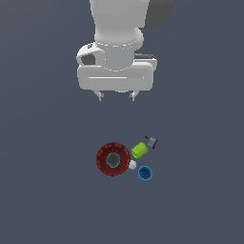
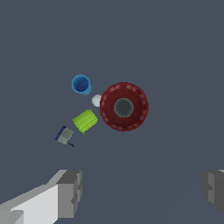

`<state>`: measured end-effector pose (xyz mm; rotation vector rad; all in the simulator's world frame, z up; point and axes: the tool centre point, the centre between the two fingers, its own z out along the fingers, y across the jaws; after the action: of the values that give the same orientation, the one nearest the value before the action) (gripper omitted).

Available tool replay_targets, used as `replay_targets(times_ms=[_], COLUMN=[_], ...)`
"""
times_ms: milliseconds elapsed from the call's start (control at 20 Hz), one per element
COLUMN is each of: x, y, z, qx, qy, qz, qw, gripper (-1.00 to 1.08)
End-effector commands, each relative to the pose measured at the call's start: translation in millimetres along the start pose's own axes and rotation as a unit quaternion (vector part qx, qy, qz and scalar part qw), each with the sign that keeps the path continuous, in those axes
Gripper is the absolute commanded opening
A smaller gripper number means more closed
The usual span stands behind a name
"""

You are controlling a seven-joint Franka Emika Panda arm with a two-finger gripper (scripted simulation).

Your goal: Pick up a designated object from a clutter of objects.

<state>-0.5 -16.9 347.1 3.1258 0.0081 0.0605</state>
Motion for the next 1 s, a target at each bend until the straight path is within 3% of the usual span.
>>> replay_targets(times_ms=[0,500,950], x=[0,6,31], y=[6,3,-7], z=[-1,8,50], qx=[-0.001,-0.002,-0.006], qy=[-0.001,-0.002,-0.006], qz=[0.003,-0.01,-0.07], qw=[1.0,0.9999,0.9975], gripper=[1.0,1.0,1.0])
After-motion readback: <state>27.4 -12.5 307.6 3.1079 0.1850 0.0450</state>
